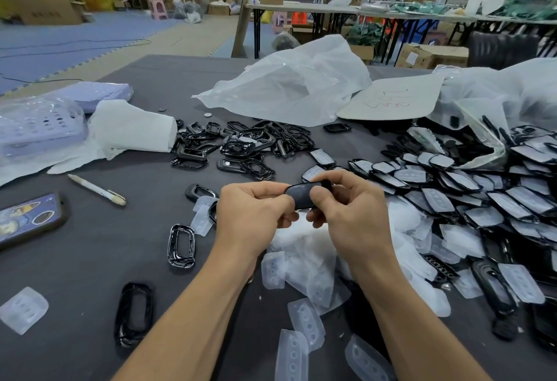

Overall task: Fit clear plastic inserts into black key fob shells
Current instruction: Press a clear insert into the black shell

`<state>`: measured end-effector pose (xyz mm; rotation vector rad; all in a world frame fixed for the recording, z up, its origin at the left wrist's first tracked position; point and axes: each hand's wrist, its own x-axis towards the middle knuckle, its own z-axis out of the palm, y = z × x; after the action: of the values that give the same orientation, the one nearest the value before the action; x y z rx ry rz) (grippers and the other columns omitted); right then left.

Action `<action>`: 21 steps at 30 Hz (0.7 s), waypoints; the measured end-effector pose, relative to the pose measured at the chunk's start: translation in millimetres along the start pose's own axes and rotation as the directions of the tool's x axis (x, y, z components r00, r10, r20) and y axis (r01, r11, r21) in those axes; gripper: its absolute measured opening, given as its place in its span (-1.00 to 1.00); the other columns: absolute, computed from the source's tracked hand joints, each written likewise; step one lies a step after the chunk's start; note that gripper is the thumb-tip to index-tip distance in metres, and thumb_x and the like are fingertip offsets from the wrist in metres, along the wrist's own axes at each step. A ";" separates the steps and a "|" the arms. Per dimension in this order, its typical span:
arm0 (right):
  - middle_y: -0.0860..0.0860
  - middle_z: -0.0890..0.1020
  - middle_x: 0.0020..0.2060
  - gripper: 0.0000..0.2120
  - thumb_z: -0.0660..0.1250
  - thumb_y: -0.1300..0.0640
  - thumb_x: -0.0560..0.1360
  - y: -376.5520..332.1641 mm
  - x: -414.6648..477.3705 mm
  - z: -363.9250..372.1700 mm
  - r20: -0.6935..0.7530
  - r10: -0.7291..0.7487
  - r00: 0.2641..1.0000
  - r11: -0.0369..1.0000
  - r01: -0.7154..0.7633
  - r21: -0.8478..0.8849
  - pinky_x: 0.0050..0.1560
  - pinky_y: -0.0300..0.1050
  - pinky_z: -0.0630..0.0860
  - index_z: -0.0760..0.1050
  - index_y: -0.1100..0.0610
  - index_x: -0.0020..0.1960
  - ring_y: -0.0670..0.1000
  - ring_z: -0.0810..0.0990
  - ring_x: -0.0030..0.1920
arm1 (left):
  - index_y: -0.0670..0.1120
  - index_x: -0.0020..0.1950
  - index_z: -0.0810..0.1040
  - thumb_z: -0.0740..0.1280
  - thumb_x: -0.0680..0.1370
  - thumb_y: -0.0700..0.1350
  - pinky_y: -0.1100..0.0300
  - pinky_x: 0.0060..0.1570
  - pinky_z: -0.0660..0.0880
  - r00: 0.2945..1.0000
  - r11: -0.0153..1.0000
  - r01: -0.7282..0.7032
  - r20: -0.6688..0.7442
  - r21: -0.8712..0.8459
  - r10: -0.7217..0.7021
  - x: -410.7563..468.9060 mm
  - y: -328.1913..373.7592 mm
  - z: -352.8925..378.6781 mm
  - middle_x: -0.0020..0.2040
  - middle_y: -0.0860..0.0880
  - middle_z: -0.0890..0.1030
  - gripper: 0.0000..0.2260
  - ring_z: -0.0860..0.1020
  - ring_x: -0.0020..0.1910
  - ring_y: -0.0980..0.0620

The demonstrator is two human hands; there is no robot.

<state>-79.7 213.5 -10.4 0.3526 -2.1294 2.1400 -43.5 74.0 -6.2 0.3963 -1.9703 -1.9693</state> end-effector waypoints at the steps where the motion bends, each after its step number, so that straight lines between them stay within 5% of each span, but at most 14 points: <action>1: 0.09 0.67 -0.39 -0.80 0.40 0.38 0.54 0.9 0.6 -0.4 -0.001 0.007 1.000 1.000 -0.007 0.003 -0.40 -0.13 0.55 0.65 0.10 -0.10 0.03 0.60 -0.46 | 0.08 -0.24 0.78 0.46 0.41 -0.32 0.20 -0.31 0.62 1.000 1.000 -0.002 0.016 0.011 0.002 -0.4 -0.3 0.0 -0.31 -0.11 0.73 -0.71 0.70 -0.36 -0.01; 4: 0.10 0.65 -0.41 -0.76 0.37 0.41 0.55 2.3 1.7 -2.8 0.011 0.026 1.000 0.999 -0.027 0.020 -0.43 -0.10 0.54 0.66 0.10 -0.12 0.05 0.57 -0.48 | 0.14 -0.22 0.77 0.52 0.45 -0.20 0.20 -0.29 0.63 0.997 0.999 -0.015 0.075 0.042 0.012 -1.2 0.7 0.3 -0.29 -0.07 0.74 -0.78 0.70 -0.35 0.00; 9: 0.21 0.66 -0.37 -0.63 0.32 0.41 0.58 2.4 1.7 -2.8 0.034 0.045 0.998 0.999 -0.045 0.003 -0.45 -0.10 0.53 0.67 0.01 -0.20 0.07 0.58 -0.49 | 0.16 -0.29 0.77 0.49 0.50 -0.29 0.14 -0.35 0.62 0.999 0.996 -0.036 0.028 0.078 0.034 -1.0 -1.0 2.7 -0.38 -0.12 0.70 -0.65 0.66 -0.42 -0.03; 12: 0.14 0.65 -0.40 -0.74 0.35 0.32 0.55 1.9 0.3 -2.9 -0.008 -0.002 1.000 0.999 0.002 -0.048 -0.46 -0.14 0.50 0.65 0.04 -0.20 0.05 0.58 -0.50 | 0.21 -0.29 0.75 0.50 0.48 -0.24 0.06 -0.31 0.64 0.997 0.988 -0.083 0.006 0.133 0.083 -3.4 -0.8 5.1 -0.38 -0.06 0.71 -0.66 0.67 -0.42 -0.02; 16: 0.04 0.66 -0.42 -0.82 0.43 0.29 0.50 0.8 -3.0 2.7 0.022 -0.051 0.998 0.991 0.053 -0.123 -0.46 -0.23 0.46 0.62 0.06 -0.22 0.01 0.58 -0.51 | 0.17 -0.23 0.75 0.43 0.46 -0.09 0.20 -0.38 0.61 0.985 0.967 -0.172 0.007 0.186 0.173 -8.5 -1.2 6.3 -0.36 0.07 0.71 -0.83 0.67 -0.43 0.08; 21: 0.06 0.63 -0.46 -0.73 0.35 0.35 0.57 2.2 -2.3 4.8 0.030 -0.007 1.000 0.998 0.009 -0.065 -0.51 -0.22 0.43 0.62 0.07 -0.22 0.02 0.54 -0.54 | 0.19 -0.21 0.74 0.42 0.52 -0.08 0.20 -0.42 0.52 0.972 0.933 -0.220 -0.015 0.284 0.234 -4.7 -6.2 6.6 -0.43 0.10 0.66 -0.81 0.61 -0.49 0.11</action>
<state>-77.6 208.9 -13.2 0.3891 -2.2039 2.0677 -42.1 81.9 -12.5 0.2647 -2.1620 -1.5316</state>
